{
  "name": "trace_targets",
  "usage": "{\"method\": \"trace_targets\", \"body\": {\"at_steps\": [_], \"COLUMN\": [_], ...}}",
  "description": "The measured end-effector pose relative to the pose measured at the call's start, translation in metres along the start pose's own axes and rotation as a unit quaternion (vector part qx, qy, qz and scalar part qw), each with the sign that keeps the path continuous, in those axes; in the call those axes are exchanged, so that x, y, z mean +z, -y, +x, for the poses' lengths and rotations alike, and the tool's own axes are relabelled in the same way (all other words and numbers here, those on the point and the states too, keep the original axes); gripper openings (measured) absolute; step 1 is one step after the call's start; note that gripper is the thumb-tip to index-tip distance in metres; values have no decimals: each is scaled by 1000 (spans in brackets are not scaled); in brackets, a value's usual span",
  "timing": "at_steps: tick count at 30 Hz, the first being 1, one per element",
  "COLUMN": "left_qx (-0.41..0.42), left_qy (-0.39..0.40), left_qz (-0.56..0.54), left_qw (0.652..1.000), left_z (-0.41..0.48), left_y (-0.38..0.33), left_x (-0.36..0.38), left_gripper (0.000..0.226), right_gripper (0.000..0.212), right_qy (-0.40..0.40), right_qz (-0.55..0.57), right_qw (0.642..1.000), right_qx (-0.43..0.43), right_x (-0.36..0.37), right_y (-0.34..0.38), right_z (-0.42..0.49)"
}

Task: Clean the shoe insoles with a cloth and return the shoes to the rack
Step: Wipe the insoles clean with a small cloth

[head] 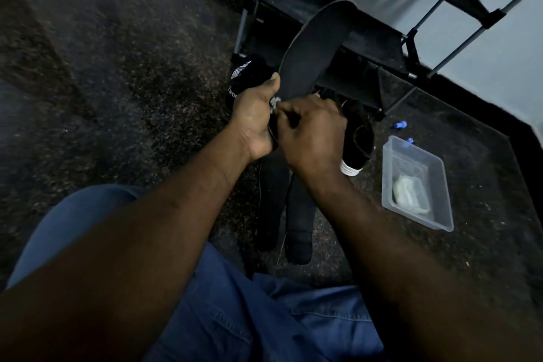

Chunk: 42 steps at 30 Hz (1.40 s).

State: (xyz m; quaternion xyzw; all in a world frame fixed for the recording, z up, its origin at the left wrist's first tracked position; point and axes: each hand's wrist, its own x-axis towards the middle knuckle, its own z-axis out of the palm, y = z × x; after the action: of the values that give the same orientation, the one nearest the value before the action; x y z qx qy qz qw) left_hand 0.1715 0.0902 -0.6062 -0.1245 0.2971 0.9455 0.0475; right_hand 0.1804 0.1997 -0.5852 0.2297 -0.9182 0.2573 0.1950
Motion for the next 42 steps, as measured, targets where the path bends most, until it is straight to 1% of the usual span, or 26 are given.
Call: {"method": "trace_targets", "body": {"at_steps": [4, 7, 10, 12, 14, 15, 19, 22, 24, 26, 28, 30, 32, 33, 35, 37, 39, 42], "left_qx": [4, -1, -4, -3, -9, -13, 14, 12, 0, -3, -7, -6, -9, -9, -4, -1, -5, -13], "left_qy": [6, 5, 5, 9, 4, -2, -28, -17, -13, 4, 22, 30, 30, 26, 9, -3, -4, -7], "left_qz": [-31, -24, -11, -16, -22, -26, -37, -57, -58, -48, -43, -50, -58, -56, -49, -50, -57, -52], "left_qw": [999, 1000, 1000, 1000, 1000, 1000, 999, 998, 998, 999, 999, 998, 998, 998, 999, 999, 998, 999], "left_z": [0, -5, -9, -9, -10, -9, -4, -1, -1, -2, -4, -4, -1, -1, 1, 3, 2, 0], "left_y": [0, 0, 0, -2, -4, -5, -6, -7, -6, -3, -1, -1, -5, -5, -4, 0, 2, 2], "left_x": [5, 8, 11, 9, 5, 4, 1, 3, 5, 7, 6, 4, -1, -3, -4, -3, 0, 3], "left_gripper": [53, 52, 49, 49, 51, 53, 62, 65, 62, 55, 50, 48, 50, 52, 52, 55, 54, 50], "right_gripper": [23, 21, 25, 25, 24, 25, 25, 21, 27, 30, 29, 26, 25, 26, 30, 30, 26, 26], "right_qy": [6, -31, -73, -80, -55, -35, 6, 15, -3, -41, -61, -65, -49, -28, 3, 4, 1, -24], "right_qz": [-59, -89, -79, -25, 16, 17, -33, -103, -142, -151, -130, -75, -17, -6, -12, -28, -73, -122], "right_qw": [998, 996, 992, 993, 997, 999, 999, 992, 988, 988, 989, 994, 998, 999, 999, 998, 995, 992], "right_qx": [-15, 10, 66, 84, 56, 34, -35, -73, -54, -16, 27, 50, 37, 17, -38, -62, -65, -30], "right_x": [-10, -16, -18, -12, -1, 3, 5, -2, -9, -14, -16, -12, -4, 1, 8, 6, 0, -9], "right_y": [-17, -22, -23, -13, 2, 8, 6, -9, -20, -26, -28, -24, -13, -8, -2, -6, -17, -26], "right_z": [13, 28, 48, 54, 48, 41, 15, 9, 17, 30, 43, 50, 45, 37, 17, 6, 8, 20]}}
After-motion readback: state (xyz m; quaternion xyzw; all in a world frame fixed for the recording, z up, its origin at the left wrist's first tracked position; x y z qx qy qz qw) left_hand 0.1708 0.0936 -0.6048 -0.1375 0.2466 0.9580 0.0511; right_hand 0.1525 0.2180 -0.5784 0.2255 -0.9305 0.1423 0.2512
